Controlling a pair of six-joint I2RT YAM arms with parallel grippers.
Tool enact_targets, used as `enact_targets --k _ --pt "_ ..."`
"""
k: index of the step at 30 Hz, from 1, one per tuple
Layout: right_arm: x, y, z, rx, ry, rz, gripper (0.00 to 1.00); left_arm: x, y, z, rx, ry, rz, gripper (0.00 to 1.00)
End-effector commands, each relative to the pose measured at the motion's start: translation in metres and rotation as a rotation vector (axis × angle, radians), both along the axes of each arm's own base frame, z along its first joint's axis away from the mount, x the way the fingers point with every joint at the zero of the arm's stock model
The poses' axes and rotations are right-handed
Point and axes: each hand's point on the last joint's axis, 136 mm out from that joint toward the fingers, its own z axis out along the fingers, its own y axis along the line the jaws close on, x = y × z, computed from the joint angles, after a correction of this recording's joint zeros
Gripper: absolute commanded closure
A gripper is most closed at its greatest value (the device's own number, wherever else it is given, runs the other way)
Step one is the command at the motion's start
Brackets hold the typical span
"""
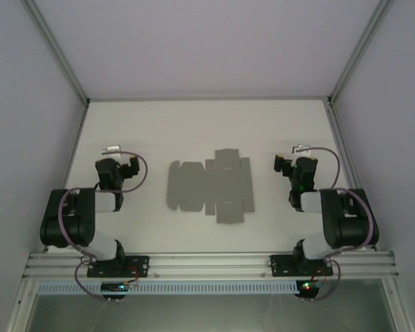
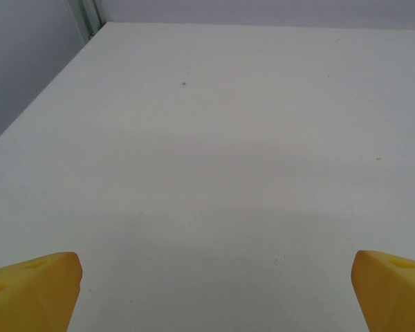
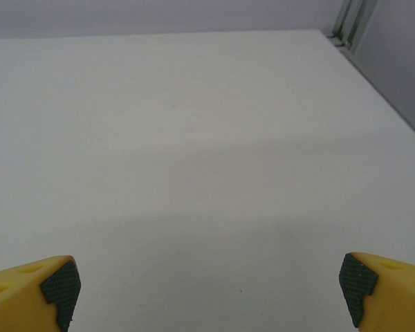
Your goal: Assemble paper box
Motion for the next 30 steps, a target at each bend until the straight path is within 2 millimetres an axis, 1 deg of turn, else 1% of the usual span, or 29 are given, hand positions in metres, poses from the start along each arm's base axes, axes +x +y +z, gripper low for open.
enact_targets --k 1,3,5,6,7,8,10,13,15,17,18,19,20,21,22,24,25,26,28,30 --pt "-0.001 0.002 0.026 0.007 -0.003 0.023 0.01 0.006 0.003 0.037 -0.007 -0.032 0.011 0.01" --pt "0.001 -0.001 0.046 -0.017 -0.001 0.002 0.01 0.005 0.007 0.054 -0.075 -0.024 0.06 0.01" --pt "0.0 0.005 0.065 0.006 0.044 0.0 0.01 0.004 -0.003 0.076 -0.166 -0.005 0.038 0.01" --pt "-0.002 0.01 0.075 0.048 0.074 -0.005 0.01 0.002 -0.01 0.087 -0.226 0.01 0.035 0.01" --pt "-0.004 0.014 0.08 0.083 0.109 -0.005 0.01 0.001 -0.017 0.093 -0.286 0.035 0.028 0.01" --pt "-0.007 0.021 0.083 0.129 0.144 -0.006 0.0 0.0 -0.026 0.097 -0.345 0.067 0.013 0.01" --pt "-0.013 0.043 0.086 0.195 0.219 0.043 0.0 -0.004 -0.057 0.1 -0.441 0.15 -0.074 0.01" --pt "-0.026 0.088 0.083 0.256 0.35 0.142 0.01 -0.015 -0.102 0.088 -0.468 0.295 -0.178 0.01" --pt "-0.037 0.117 0.072 0.292 0.442 0.196 0.01 -0.026 -0.129 0.072 -0.481 0.401 -0.226 0.01" --pt "-0.044 0.145 0.056 0.349 0.516 0.263 0.05 -0.036 -0.158 0.055 -0.52 0.5 -0.304 0.01" --pt "-0.047 0.16 0.048 0.385 0.55 0.305 0.1 -0.042 -0.17 0.046 -0.546 0.55 -0.339 0.01" --pt "-0.048 0.171 0.038 0.412 0.582 0.327 0.13 -0.046 -0.179 0.039 -0.567 0.588 -0.36 0.01" --pt "-0.049 0.183 0.027 0.431 0.617 0.364 0.23 -0.049 -0.185 0.031 -0.581 0.62 -0.379 0.01" --pt "-0.05 0.191 0.017 0.439 0.648 0.388 0.31 -0.052 -0.192 0.023 -0.598 0.647 -0.409 0.01" --pt "-0.051 0.196 0.006 0.437 0.683 0.399 0.35 -0.054 -0.195 0.015 -0.613 0.68 -0.416 0.01" --pt "-0.05 0.207 -0.018 0.443 0.738 0.428 0.46 -0.059 -0.199 0.002 -0.621 0.74 -0.434 0.01" --pt "-0.049 0.208 -0.029 0.438 0.765 0.42 0.48 -0.061 -0.202 -0.003 -0.626 0.763 -0.441 0.0" --pt "-0.049 0.208 -0.04 0.437 0.79 0.403 0.49 -0.062 -0.205 -0.007 -0.634 0.779 -0.457 0.0" --pt "-0.047 0.201 -0.062 0.423 0.824 0.343 0.53 -0.066 -0.213 -0.012 -0.67 0.804 -0.497 0.0" --pt "-0.049 0.198 -0.077 0.424 0.848 0.316 0.54 -0.07 -0.221 -0.015 -0.707 0.816 -0.545 0.02"
